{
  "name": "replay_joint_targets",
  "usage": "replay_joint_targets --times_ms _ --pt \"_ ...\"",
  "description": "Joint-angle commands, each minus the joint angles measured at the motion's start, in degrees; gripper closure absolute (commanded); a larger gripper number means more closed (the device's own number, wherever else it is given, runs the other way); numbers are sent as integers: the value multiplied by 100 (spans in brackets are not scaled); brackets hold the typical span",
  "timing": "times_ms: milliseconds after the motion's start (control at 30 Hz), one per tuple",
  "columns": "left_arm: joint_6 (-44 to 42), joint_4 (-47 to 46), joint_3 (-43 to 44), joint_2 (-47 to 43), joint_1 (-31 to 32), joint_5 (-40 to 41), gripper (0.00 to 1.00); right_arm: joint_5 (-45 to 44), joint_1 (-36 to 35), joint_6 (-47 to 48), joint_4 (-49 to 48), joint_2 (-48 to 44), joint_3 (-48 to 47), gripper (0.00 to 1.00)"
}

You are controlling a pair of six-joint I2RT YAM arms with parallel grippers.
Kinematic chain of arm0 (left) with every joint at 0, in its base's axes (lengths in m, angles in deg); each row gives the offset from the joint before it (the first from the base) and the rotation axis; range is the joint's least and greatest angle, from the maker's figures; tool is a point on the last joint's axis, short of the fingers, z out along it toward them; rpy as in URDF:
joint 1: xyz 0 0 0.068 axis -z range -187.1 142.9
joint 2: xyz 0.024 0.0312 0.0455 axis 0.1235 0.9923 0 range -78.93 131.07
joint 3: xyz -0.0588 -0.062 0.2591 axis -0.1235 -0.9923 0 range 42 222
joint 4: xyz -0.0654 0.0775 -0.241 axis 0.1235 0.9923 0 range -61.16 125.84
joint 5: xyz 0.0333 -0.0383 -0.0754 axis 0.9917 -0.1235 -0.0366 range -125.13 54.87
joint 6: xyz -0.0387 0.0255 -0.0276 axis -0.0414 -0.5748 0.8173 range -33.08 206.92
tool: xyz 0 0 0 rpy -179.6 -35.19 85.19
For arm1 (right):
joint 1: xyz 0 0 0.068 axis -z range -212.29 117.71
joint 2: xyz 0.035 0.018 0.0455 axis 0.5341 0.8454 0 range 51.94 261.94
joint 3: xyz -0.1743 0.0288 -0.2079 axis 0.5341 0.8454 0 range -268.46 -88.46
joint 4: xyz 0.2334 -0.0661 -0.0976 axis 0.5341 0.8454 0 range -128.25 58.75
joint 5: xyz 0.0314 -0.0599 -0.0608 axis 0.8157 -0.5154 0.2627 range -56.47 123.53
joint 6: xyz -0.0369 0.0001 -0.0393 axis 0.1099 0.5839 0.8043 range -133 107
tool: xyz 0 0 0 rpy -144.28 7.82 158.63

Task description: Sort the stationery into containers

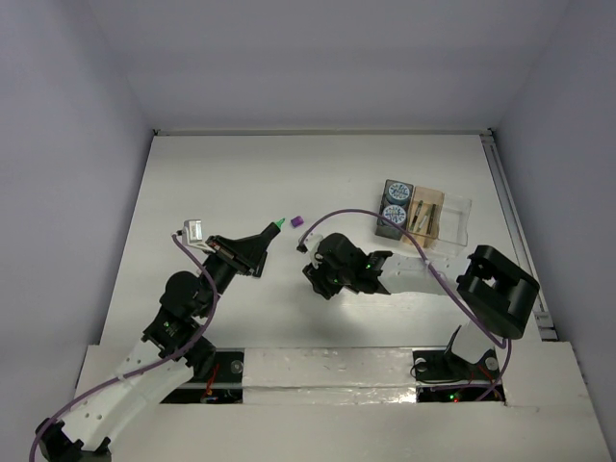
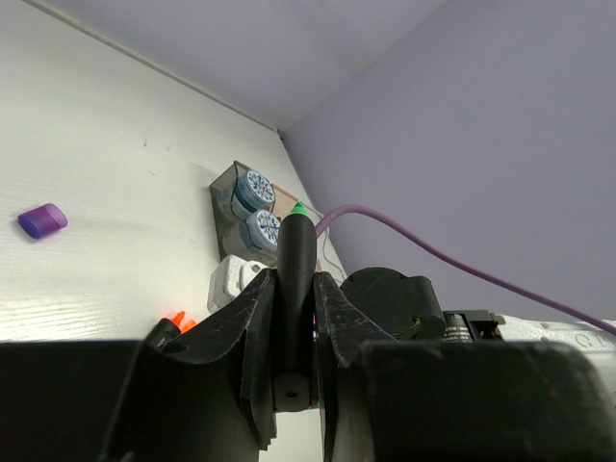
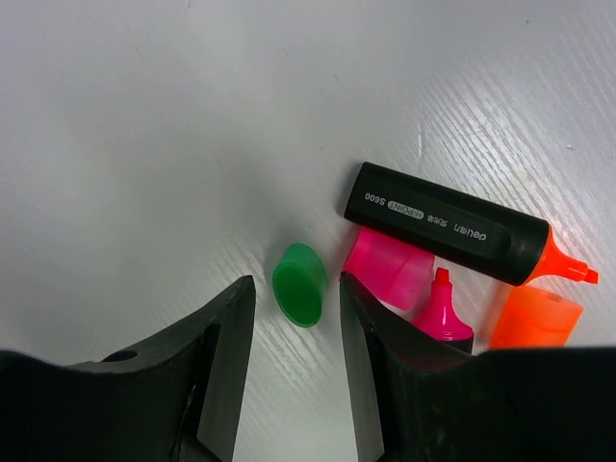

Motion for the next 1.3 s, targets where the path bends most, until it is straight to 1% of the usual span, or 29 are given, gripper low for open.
replay_joint_targets --times_ms 0,67,133,200,267,300,367,467,500,600,667,700,767,800,867,900,933,967,1067,1100,1133,1167,1200,1267 --pt "-51 -398 -33 12 -12 -102 100 73 22 -25 -335 20 -212 55" --pt "-43 -415 -77 4 -12 -120 100 73 22 -42 -335 28 -203 58" --pt "-25 -424 -104 3 -12 -128 100 73 22 -60 -335 37 -212 65" --pt "-25 -415 -112 -14 -12 -120 100 21 22 -69 -335 116 -229 68" --pt "-25 -380 -104 -58 -12 -102 100 -15 22 -69 -309 160 -229 69" --pt "-25 -363 -104 -76 -12 -85 100 -41 22 -95 -309 152 -221 74" --pt "-34 -336 -95 -93 -12 -76 100 -102 22 -130 -318 117 -194 76" --pt "-34 -336 -104 -111 -12 -76 100 -182 22 -183 -335 3 -176 85" --pt "-42 -336 -104 -102 -12 -93 100 -252 22 -261 -344 -172 -159 90" --pt "-25 -327 -104 -102 -12 -137 100 -261 74 -446 -572 -594 -62 91" --pt "27 -319 -112 -111 -12 -181 100 -261 75 -534 -599 -1086 -45 91" --pt "54 -319 -121 -102 -12 -242 100 -191 257 -648 -651 -1253 -10 91" --pt "133 -415 -174 -67 -12 -348 100 255 591 -832 -756 -1771 60 91" --pt "281 -476 -200 -32 -12 -426 100 875 1046 -1103 -975 -1930 191 91" --pt "510 -827 -367 152 -12 -778 100 1625 1575 -1429 -1265 -2360 350 91" --pt "746 -950 -420 240 -12 -1005 100 2246 1795 -1718 -1467 -2449 412 90" --pt "862 -1238 -533 406 -64 -1112 100 2470 2110 -1843 -1504 -2520 438 90" --pt "976 -1381 -595 486 -65 -1226 100 2612 2218 -1931 -1504 -2625 421 90" --pt "1381 -1970 -780 715 -118 -1639 100 3235 2649 -2361 -1556 -2679 395 91" --pt "1451 -2154 -807 759 -118 -1779 100 3707 2780 -2719 -1766 -2635 421 92" --pt "1547 -2190 -824 811 -118 -1824 100 3947 2912 -2940 -1916 -2600 456 92" --pt "1583 -2234 -842 821 -118 -1859 100 4166 3122 -3160 -2117 -2556 561 93" --pt "1618 -2287 -859 829 -118 -1895 100 4612 3185 -3650 -2676 -2503 640 93" --pt "1715 -2463 -912 838 -170 -1956 100 4932 3186 -4075 -3250 -2310 772 93"
